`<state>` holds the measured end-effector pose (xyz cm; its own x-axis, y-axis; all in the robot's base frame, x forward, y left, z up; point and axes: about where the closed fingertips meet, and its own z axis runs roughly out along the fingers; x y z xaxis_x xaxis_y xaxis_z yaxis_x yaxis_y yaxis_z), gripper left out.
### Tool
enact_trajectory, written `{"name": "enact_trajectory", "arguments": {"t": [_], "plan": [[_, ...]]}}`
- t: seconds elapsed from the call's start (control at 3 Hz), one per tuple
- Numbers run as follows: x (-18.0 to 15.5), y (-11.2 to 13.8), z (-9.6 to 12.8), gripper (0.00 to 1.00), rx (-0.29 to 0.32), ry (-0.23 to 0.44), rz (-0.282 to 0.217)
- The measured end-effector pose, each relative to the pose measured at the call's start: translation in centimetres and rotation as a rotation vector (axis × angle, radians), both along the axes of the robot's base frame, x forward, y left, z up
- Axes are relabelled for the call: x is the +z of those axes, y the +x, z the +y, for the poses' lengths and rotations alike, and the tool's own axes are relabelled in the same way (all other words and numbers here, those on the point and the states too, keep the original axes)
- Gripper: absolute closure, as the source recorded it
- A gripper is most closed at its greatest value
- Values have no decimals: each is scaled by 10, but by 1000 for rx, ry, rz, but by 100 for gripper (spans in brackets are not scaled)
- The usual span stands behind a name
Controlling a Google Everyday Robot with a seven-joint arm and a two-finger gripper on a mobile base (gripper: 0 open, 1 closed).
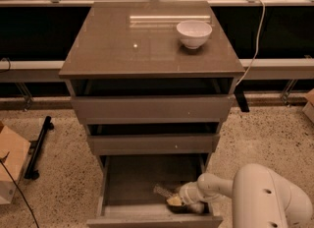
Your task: Pick water bottle from bottom drawer and place on counter
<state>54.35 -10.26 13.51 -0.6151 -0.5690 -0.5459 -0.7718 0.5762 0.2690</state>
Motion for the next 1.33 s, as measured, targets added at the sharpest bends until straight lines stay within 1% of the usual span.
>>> {"name": "enact_trajectory", "arguments": {"t": [0.33,0.67,1.0,1.33], "plan": [[35,0,1,100,40,46,-32],[97,-4,-2,100,140,77,-99],[168,-9,-3,100,267,76,-183],[240,-24,-3,100,412,23,-264]]}}
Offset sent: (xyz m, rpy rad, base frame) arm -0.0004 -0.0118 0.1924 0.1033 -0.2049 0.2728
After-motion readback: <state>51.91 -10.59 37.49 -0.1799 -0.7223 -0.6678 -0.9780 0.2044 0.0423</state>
